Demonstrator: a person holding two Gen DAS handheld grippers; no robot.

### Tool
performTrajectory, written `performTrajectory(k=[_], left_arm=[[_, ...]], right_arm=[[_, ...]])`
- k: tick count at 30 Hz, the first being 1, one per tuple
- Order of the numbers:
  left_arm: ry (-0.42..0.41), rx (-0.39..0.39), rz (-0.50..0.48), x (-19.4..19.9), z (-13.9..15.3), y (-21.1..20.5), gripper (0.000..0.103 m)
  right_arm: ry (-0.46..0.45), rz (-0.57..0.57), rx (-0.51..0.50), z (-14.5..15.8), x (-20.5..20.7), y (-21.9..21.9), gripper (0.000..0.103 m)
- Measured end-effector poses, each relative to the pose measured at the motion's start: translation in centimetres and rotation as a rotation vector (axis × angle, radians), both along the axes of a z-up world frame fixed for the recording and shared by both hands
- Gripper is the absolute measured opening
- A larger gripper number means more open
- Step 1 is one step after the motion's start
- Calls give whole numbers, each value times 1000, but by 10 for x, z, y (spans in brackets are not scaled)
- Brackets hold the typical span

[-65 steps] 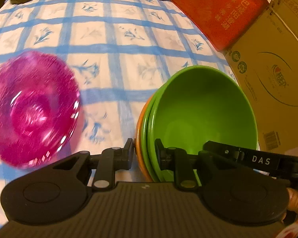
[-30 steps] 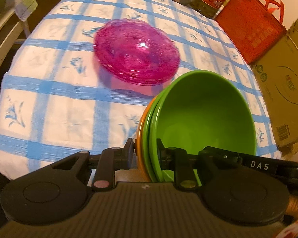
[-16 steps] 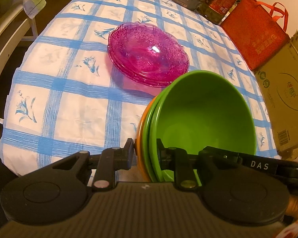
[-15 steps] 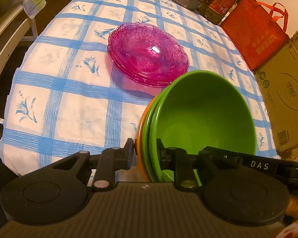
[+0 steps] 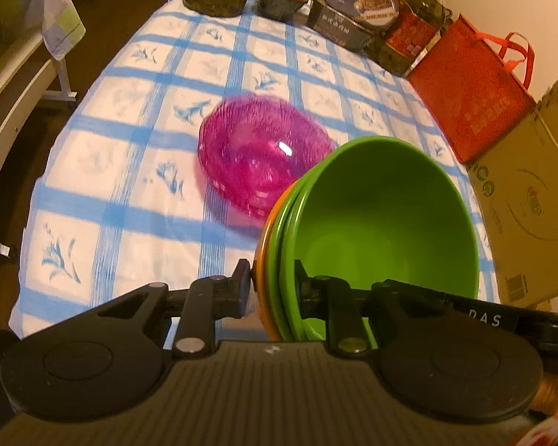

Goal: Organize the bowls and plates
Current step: 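Lower the bowl stack onto the pink plate stack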

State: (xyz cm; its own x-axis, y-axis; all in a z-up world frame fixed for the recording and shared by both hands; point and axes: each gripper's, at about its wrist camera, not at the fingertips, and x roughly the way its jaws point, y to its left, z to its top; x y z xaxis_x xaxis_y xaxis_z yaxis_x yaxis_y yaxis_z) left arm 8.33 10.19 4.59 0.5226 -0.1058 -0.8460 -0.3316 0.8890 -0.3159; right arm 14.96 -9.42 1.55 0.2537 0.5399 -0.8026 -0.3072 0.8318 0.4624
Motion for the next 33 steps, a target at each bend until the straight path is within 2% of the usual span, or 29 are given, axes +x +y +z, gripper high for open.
performTrajectory(k=[8, 15, 24, 33], left_arm=[[-9, -8, 12, 35, 9, 17, 19], [9, -7, 18, 78, 4, 37, 19], [48, -16, 34, 129, -20, 66, 19], [95, -18, 43, 149, -46, 79, 19]], right_arm=[[-17, 8, -1, 14, 34, 14, 24], [-1, 14, -4, 9, 76, 32, 24], [37, 28, -20, -11, 130, 61, 24], [100, 36, -29, -43, 156, 74, 24]])
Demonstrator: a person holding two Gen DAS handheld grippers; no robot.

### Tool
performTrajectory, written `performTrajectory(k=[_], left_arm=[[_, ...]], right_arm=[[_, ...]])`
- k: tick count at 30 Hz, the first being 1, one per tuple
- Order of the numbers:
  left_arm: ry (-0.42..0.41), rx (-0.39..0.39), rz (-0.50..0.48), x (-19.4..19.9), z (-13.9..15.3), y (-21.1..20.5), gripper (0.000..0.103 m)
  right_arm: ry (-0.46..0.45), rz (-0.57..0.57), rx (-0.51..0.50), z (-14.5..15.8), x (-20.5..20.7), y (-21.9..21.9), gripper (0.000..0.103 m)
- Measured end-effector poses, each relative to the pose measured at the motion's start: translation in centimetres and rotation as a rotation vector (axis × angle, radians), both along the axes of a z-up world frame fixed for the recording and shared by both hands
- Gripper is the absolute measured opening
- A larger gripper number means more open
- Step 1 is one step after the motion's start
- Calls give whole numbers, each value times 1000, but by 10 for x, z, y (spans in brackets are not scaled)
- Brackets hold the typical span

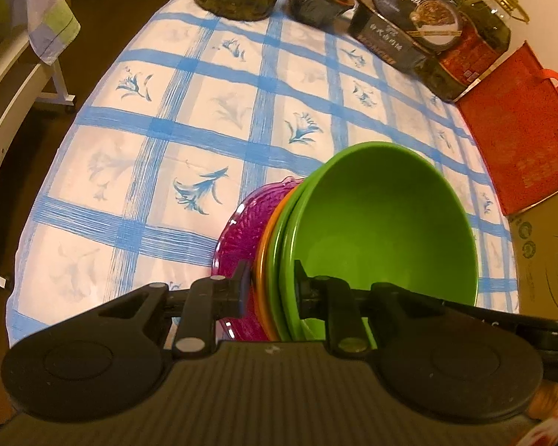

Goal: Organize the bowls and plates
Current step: 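Lower the bowl stack onto the pink plate stack, then open both grippers and pull back from the stacked dishes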

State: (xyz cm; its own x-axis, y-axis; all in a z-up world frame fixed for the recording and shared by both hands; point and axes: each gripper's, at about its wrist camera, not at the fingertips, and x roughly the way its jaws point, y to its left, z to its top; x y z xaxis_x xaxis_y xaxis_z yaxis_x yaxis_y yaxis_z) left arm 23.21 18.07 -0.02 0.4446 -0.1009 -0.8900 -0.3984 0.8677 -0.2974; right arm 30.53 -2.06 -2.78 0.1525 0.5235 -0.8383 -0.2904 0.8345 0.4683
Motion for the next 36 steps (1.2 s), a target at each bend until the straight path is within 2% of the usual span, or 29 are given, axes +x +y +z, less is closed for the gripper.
performTrajectory(k=[9, 18, 21, 23, 24, 31, 36], left_arm=[[11, 3, -7, 5, -14, 3, 19], [-12, 8, -28, 7, -15, 4, 20], [-19, 3, -27, 5, -15, 5, 19], [-32, 14, -27, 3, -11, 4, 19], [-37, 15, -27, 2, -10, 4, 20], [-78, 10, -14, -9, 5, 2, 34], [-103, 11, 4, -24, 16, 0, 39]], right_arm=[[23, 2, -8, -18, 7, 4, 24], [15, 45, -1, -21, 6, 5, 28], [10, 48, 15, -21, 5, 4, 35], [-11, 51, 17, -17, 4, 3, 54], [-24, 50, 19, -15, 2, 2, 56], [-62, 27, 45, 1, -8, -8, 62], [-76, 19, 62, 12, -18, -17, 64]])
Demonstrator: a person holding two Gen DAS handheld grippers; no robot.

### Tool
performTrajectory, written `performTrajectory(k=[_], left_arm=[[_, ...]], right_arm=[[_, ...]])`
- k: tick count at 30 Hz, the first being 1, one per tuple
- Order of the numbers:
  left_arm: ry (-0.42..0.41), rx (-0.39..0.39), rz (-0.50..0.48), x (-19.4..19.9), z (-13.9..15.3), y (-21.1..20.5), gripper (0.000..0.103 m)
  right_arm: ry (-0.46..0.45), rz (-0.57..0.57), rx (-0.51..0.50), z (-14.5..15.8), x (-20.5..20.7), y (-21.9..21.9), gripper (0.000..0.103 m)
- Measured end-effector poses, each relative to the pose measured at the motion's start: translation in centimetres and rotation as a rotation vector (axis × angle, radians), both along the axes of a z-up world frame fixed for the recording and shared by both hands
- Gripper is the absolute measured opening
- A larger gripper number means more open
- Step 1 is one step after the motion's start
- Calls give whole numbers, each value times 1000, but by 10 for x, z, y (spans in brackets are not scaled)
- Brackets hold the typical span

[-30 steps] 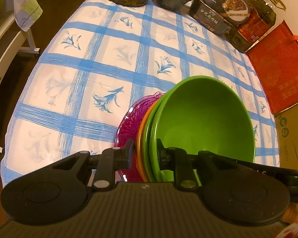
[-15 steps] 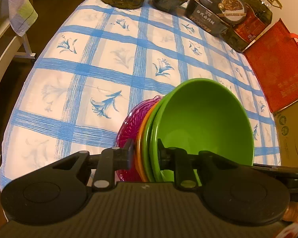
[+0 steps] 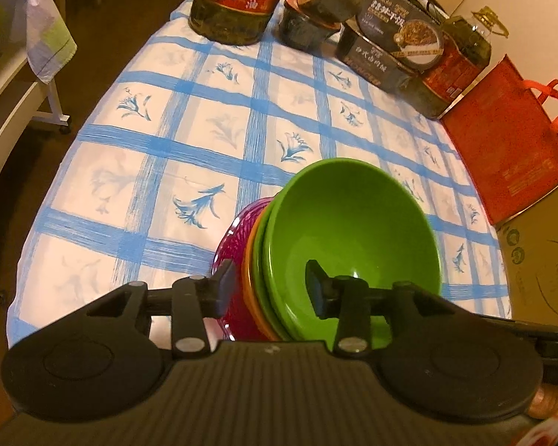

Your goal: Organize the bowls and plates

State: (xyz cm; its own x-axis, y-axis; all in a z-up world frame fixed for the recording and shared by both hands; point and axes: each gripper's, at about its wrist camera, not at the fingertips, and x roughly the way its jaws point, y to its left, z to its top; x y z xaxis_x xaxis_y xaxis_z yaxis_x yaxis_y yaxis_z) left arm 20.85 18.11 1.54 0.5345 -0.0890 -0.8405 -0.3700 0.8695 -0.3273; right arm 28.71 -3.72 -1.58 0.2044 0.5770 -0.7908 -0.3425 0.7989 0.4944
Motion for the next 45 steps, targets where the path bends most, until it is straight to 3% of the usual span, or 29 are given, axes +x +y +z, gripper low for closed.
performTrajectory(k=[4, 8, 10, 16, 20, 23, 35, 45], left_arm=[[-42, 27, 3, -18, 14, -4, 53], [-93, 39, 7, -40, 28, -9, 60], [-112, 42, 3, -51, 33, -13, 72], [-156, 87, 6, -85, 37, -25, 88], [-165, 101, 26, -109, 29, -33, 92], [-162, 157, 12, -124, 23, -44, 94], [-179, 299, 11, -172, 9, -71, 99], [-155, 268, -12, -193, 0, -84, 99]], right_arm=[[-26, -7, 17, 12, -11, -9, 65], [-69, -24, 45, 24, -26, -21, 65], [-104, -29, 55, 30, -37, -27, 65], [-212, -1, 18, 39, -72, -37, 69], [-258, 6, -8, 36, -96, -44, 76], [-271, 1, -25, 30, -111, -49, 79], [-326, -9, -97, 10, -161, -74, 79], [-377, -32, -117, 8, -192, -81, 79]])
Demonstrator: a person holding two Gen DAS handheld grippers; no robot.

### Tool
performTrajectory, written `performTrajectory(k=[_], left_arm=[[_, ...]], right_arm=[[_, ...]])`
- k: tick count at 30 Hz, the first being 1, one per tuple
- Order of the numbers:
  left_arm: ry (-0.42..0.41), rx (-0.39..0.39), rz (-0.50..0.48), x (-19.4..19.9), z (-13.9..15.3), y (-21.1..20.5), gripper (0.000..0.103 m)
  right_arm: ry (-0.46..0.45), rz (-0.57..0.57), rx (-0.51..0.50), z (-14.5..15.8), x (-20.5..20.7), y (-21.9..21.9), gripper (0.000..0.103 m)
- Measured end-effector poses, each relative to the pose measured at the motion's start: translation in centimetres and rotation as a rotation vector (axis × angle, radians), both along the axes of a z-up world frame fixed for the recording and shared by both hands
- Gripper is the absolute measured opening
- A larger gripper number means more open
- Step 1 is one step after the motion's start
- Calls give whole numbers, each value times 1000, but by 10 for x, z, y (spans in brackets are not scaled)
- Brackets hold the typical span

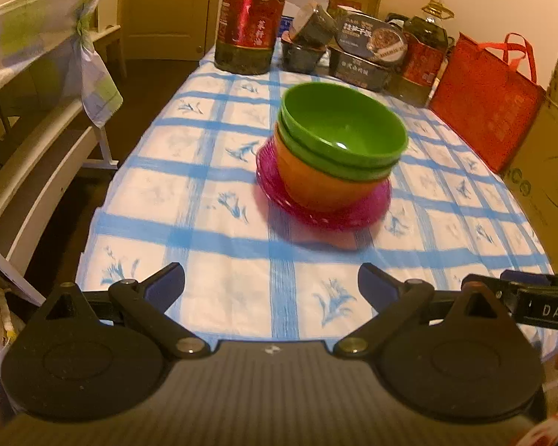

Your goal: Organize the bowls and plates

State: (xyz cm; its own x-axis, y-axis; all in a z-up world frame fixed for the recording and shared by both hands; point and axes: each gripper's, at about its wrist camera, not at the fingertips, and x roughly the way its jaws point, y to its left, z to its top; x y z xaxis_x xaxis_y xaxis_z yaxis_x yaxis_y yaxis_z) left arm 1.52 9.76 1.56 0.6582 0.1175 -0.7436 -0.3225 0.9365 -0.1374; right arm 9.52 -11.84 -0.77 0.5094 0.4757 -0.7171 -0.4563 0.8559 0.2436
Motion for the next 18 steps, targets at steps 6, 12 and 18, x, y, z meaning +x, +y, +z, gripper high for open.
performTrajectory(k=[6, 12, 18], left_arm=[[27, 9, -30, -9, -8, -14, 98], [35, 7, -28, -14, -10, -22, 98], [38, -8, -34, -18, -10, -28, 98]], right_arm=[[-30, 0, -31, 0, -17, -2, 79], [-18, 3, -41, -2, -24, -2, 79], [-17, -8, -44, -1, -29, -3, 79]])
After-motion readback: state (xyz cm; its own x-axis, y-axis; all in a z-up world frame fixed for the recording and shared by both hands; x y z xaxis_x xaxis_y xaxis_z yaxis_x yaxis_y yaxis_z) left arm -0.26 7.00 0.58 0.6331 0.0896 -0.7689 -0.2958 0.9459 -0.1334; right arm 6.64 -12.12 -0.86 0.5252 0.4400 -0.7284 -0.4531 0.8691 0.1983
